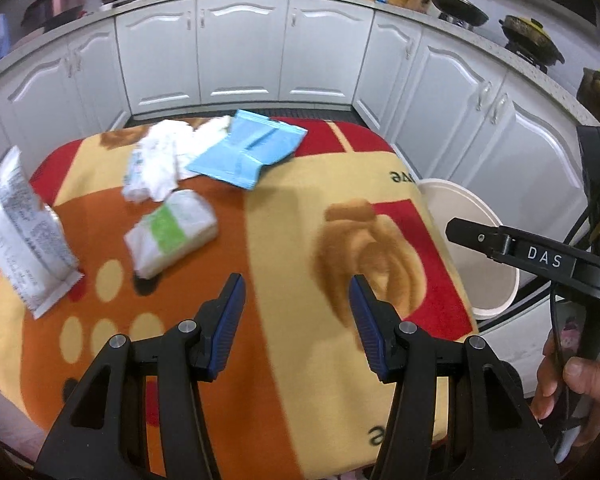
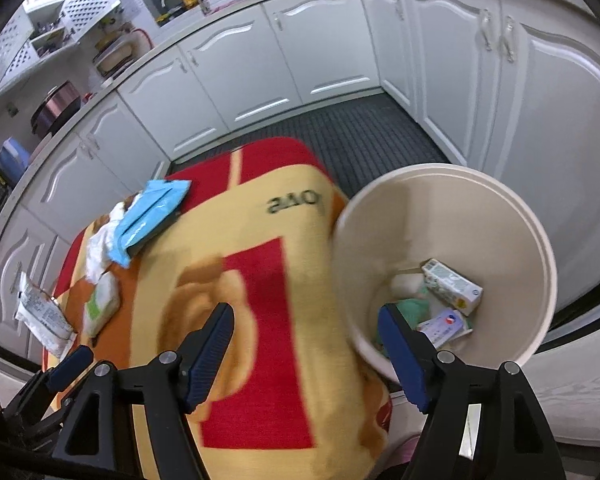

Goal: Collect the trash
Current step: 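Move both tools back over the table toward the remaining trash, then grasp the white printed snack bag with the left tool while the right tool grasps the white-green wipes pack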

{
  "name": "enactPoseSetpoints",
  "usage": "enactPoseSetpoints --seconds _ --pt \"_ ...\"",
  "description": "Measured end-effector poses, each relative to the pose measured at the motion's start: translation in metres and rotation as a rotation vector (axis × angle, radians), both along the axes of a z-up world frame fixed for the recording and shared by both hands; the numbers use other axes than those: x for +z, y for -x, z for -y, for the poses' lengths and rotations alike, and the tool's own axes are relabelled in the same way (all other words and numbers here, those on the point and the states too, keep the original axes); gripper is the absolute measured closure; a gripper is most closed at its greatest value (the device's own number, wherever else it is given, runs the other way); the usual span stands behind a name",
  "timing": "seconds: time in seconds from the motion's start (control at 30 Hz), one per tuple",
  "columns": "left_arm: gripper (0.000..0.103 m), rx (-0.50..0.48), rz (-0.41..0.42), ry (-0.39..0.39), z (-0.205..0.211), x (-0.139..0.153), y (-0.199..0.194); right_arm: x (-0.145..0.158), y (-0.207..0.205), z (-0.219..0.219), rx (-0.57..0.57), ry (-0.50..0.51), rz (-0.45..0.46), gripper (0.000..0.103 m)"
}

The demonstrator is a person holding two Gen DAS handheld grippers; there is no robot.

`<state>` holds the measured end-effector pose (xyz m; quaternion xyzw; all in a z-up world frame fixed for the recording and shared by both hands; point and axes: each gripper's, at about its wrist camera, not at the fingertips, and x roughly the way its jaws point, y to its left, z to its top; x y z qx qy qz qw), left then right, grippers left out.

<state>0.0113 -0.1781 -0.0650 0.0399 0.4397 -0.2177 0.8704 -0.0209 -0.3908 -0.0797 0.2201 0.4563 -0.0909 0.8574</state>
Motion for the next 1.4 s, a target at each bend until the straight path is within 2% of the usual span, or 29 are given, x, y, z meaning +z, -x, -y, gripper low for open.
enactPoseSetpoints --seconds 0.8,1.17,1.4 --pt "0.051 0.078 -0.029 0.057 -0.057 -0.002 -0.017 0.002 -0.036 -0.063 0.063 -0.006 -0.048 0.027" --pt "0.051 0.122 -0.025 0.059 -0.071 0.003 -0.017 0.002 -0.039 -0.067 0.073 -0.012 -0.044 0.026" --pt "0.046 0.153 -0.019 0.066 -0.084 0.011 -0.018 0.005 -0.037 -0.065 0.083 -0.026 -0.026 0.025"
